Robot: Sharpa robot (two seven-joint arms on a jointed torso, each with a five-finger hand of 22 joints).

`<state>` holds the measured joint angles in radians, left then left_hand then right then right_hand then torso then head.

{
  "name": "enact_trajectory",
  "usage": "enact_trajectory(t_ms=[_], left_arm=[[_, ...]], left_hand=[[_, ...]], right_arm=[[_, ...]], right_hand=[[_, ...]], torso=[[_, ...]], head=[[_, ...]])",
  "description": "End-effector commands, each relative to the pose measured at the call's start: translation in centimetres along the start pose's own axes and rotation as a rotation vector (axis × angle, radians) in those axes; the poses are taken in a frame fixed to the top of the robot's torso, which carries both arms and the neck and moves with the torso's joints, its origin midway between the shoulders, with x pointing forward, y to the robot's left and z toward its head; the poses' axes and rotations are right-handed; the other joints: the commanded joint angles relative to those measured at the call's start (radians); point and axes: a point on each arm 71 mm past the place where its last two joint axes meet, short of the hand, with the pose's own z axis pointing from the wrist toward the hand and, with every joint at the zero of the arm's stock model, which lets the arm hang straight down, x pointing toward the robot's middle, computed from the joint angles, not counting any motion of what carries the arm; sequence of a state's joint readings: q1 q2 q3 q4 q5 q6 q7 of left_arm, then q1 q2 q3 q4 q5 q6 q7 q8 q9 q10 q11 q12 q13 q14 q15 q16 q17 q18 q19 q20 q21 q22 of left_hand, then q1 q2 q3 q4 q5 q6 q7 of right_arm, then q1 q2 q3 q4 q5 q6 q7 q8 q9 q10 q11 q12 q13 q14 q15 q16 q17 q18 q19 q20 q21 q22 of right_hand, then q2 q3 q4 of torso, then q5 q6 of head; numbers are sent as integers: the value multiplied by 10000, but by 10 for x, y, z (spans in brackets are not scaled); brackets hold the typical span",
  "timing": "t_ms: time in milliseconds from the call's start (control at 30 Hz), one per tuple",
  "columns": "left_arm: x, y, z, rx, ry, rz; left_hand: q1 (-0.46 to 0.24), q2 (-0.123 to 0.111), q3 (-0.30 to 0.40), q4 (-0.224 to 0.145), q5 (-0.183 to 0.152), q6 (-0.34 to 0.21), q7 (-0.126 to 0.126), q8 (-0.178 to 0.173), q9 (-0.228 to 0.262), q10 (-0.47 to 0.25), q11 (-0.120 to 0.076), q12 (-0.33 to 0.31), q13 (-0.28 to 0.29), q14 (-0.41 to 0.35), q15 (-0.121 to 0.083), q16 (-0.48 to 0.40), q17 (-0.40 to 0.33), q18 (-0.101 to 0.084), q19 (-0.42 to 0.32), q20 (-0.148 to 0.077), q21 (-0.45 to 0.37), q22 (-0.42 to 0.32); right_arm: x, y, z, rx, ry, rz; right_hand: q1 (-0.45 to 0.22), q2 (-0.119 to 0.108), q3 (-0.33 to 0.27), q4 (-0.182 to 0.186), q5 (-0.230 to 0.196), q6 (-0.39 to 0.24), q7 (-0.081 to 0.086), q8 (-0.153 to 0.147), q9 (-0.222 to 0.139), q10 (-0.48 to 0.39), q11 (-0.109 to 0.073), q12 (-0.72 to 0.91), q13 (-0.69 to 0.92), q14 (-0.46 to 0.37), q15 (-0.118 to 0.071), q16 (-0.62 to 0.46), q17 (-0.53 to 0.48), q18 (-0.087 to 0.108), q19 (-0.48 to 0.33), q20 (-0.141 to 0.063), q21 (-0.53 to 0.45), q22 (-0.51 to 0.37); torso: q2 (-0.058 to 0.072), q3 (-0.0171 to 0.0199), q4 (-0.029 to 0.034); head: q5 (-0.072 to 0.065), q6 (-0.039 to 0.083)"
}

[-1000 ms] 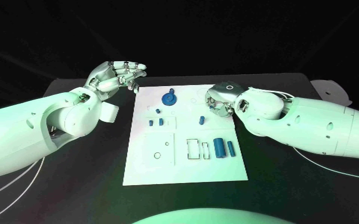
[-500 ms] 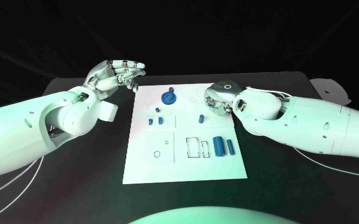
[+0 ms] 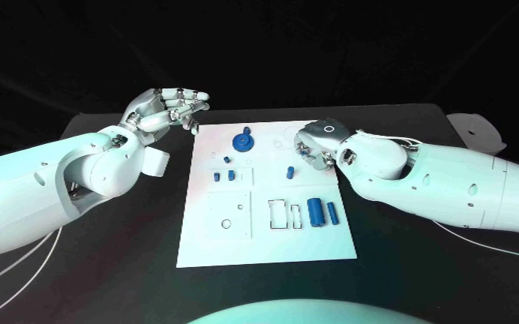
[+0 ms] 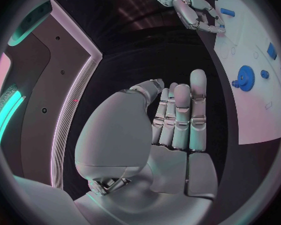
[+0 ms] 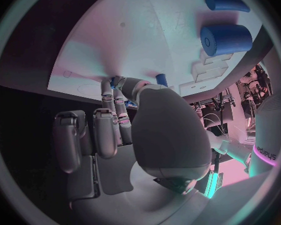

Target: Assemble the parts on the task board

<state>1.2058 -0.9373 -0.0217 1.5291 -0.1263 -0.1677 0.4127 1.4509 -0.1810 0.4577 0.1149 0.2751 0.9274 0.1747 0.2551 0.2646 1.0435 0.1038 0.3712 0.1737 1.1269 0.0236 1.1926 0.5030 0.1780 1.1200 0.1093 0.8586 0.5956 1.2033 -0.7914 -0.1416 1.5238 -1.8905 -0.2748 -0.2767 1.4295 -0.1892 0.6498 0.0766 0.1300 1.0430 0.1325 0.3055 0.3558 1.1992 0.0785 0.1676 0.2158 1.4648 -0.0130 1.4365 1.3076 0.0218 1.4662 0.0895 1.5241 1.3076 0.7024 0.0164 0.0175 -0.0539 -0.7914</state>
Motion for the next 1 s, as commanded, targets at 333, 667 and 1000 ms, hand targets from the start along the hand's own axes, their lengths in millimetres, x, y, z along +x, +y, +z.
enact_trajectory(t_ms=[333,667,1000], left_arm=[[0,0,0,-53,-5,-68],[-1,0,0,-77,-33,-56],[1,1,3,-67,-47,-64]], left_hand=[[-49,-119,78,-16,23,-74,38,52,16,-115,26,78,22,-71,31,-42,-26,59,-68,17,-43,-20],[-71,-126,93,-23,23,-97,50,49,16,-152,37,100,31,-91,42,-51,-41,58,-80,25,-55,-25],[-91,-121,102,-19,22,-107,57,50,18,-170,44,119,38,-102,48,-55,-50,58,-86,30,-62,-28]], right_arm=[[-11,3,-7,-155,-1149,201],[-33,11,-27,-433,-1817,953],[-48,61,-39,-1847,-2579,2258]], right_hand=[[-56,75,15,-86,6,90,-1,39,32,250,-185,43,33,579,-44,33,365,-116,876,-47,35,2431],[-80,65,16,-101,-4,96,-6,43,41,262,-188,32,35,585,-44,50,391,-118,880,-47,44,2435],[-90,51,27,-136,16,90,-5,40,48,266,-190,13,36,582,-47,39,372,-109,865,-48,7,2418]], torso=[[12,3,-10],[8,-3,-23],[-28,6,-17]], head=[[14,6],[22,9],[391,48]])
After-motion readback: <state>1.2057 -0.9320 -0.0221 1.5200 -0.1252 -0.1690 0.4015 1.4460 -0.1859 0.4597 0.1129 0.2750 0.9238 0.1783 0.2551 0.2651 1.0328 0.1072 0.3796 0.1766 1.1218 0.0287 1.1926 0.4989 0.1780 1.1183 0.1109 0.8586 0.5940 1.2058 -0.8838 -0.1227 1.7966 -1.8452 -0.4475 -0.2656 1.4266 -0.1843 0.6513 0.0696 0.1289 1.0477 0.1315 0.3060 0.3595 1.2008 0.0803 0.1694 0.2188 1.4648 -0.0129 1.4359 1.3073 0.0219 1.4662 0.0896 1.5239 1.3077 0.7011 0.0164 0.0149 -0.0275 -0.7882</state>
